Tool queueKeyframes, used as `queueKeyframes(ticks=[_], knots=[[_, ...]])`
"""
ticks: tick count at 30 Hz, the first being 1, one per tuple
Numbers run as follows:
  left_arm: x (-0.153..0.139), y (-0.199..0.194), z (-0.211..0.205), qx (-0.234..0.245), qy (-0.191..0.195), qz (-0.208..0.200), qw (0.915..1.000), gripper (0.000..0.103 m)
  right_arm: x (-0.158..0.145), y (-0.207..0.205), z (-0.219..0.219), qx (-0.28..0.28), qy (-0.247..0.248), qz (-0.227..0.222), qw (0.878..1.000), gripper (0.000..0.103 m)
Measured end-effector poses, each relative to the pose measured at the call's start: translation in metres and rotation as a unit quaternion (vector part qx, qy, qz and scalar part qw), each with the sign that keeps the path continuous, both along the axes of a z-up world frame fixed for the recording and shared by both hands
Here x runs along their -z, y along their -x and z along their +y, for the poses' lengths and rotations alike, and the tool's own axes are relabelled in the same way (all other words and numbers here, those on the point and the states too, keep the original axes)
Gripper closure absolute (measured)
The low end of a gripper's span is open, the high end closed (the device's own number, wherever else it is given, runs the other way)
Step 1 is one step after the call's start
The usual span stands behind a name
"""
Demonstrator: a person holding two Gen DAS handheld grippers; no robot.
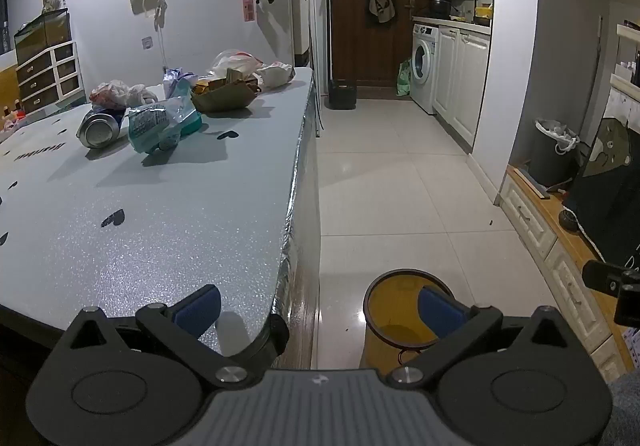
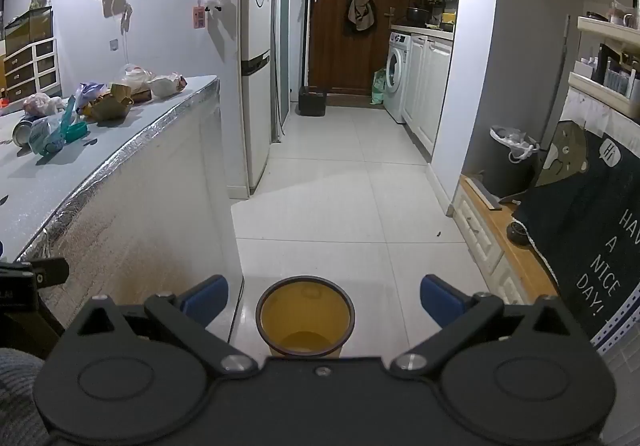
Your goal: Collect trash
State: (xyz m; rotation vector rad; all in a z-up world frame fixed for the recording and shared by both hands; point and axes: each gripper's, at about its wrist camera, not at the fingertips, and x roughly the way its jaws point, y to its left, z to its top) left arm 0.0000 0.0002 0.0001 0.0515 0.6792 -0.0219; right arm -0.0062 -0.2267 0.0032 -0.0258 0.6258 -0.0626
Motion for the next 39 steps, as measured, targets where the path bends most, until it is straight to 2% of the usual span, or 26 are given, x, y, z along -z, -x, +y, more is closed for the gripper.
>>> queueKeyframes(ticks=[39], knots=[[0.0, 0.0, 0.0001, 0.0, 0.001, 0.0, 1.0, 0.0, 0.0009, -0.003, 0.001, 0.0, -0.002, 0.002, 1.0, 0.0]])
